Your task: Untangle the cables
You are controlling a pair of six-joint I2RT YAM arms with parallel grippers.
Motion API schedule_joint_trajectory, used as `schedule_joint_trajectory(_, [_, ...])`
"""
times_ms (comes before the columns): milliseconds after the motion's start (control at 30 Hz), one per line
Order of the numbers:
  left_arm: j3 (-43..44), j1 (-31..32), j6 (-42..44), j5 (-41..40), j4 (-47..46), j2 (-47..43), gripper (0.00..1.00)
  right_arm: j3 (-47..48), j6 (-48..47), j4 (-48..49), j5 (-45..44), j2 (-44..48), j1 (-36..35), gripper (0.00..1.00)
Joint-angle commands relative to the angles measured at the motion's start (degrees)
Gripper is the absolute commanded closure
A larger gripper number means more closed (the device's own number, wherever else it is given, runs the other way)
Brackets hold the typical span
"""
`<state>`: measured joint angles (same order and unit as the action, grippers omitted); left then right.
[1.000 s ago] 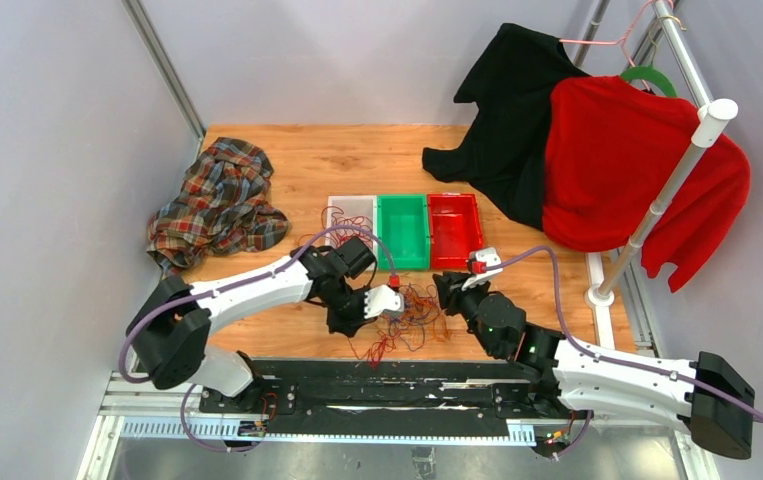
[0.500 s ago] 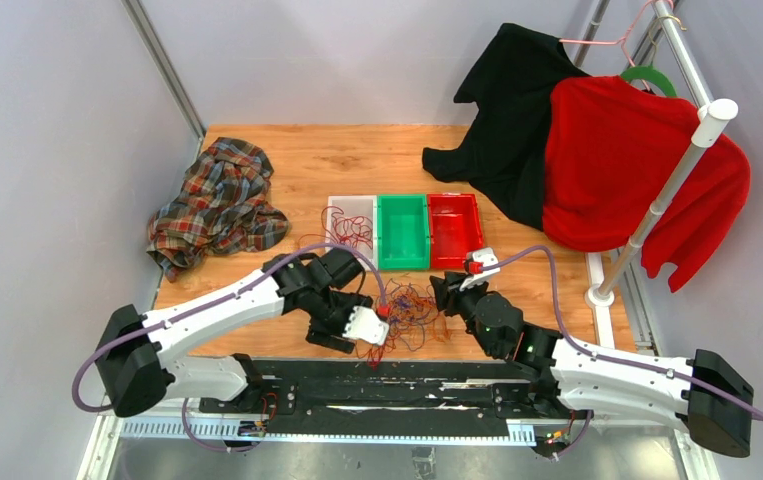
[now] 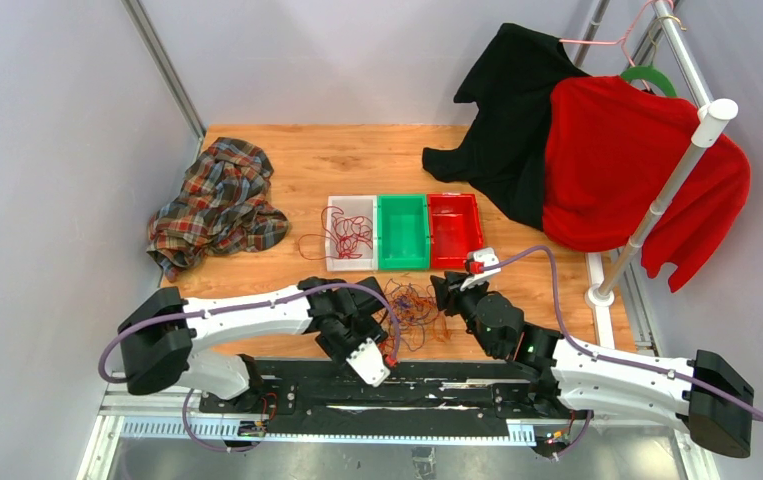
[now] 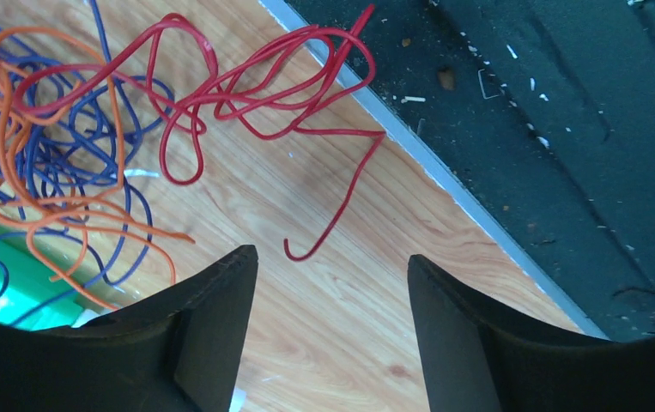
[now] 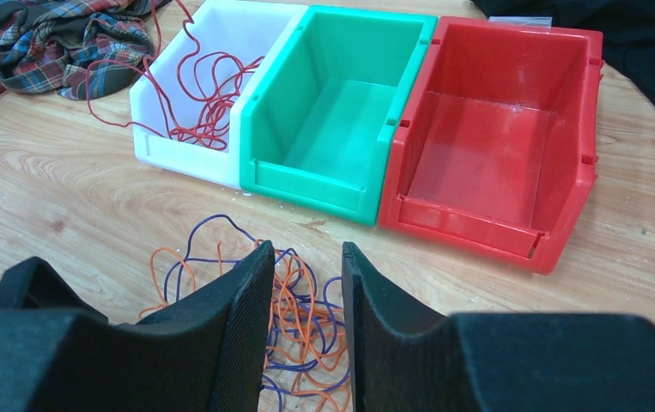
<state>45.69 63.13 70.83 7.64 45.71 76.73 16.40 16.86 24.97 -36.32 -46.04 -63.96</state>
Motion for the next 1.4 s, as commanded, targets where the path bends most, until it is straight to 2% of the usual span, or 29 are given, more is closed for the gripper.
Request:
schedule_joint_trajectory(0, [-0.3, 1.2, 5.3, -2.2, -3.1, 2.9, 0.33, -0.3, 1.3, -0.4, -1.6, 0.2, 0.7, 0.66])
schedule_joint_trajectory(133, [-0.3, 2.0, 7.2, -2.4, -3.3, 4.9, 0.43, -0.8, 2.1, -1.1, -2.1, 0.7, 0.7, 0.68])
schedule_joint_trajectory(267, [-0.7, 2.1, 6.9, -2.4, -3.8, 5.8, 0.61, -1.1, 2.9, -1.9, -3.1, 1.5, 0.7, 0.69])
schedule_joint_trajectory(333, [-0.9, 2.2, 6.7, -2.3, -4.3, 5.6, 0.72, -1.3, 3.0, -2.1, -3.2, 1.9, 0.7, 0.69])
schedule_joint_trajectory(433, [-0.6, 2.7, 4.9, -2.7, -4.0, 4.7, 0.95, -1.1, 2.9, -2.4, -3.2, 2.1, 0.8, 0.70])
schedule_joint_trajectory(467, [0.0, 2.8, 3.6, -3.0, -3.4, 4.2, 0.99, -1.1, 2.8, -2.4, -3.1, 2.0, 0.8, 0.70])
schedule_joint_trajectory(600, [7.5, 2.7, -2.4, -5.3, 6.5, 0.4, 0.99, -0.5, 1.9, -1.9, -2.1, 0.9, 0.8, 0.67])
schedule_joint_trajectory(733, [15.4, 2.6, -4.7, -4.1, 18.0, -10.3, 0.99, 0.5, -0.1, 1.0, 1.0, -1.4, 0.8, 0.53])
schedule_joint_trajectory(867, [22.8, 2.7, -7.6, -3.5, 23.3, -17.8, 0.99, 3.8, -3.4, 5.3, 6.4, -6.7, 0.9, 0.42])
schedule_joint_trajectory(967, [29.0, 2.6, -10.6, -5.5, 23.9, -19.2, 1.00, 7.4, -6.3, 9.0, 13.1, -11.3, 0.8, 0.32])
schedule_joint_trajectory(1200, [39.5, 2.6, -10.9, -9.9, 23.9, -21.0, 1.00, 17.5, -8.4, 13.9, 23.2, -23.0, 0.5, 0.30])
schedule_joint_trajectory(1367, [46.8, 2.6, -9.1, -15.9, 23.6, -19.5, 0.99, 20.3, -6.6, 15.5, 23.2, -32.8, 0.5, 0.30])
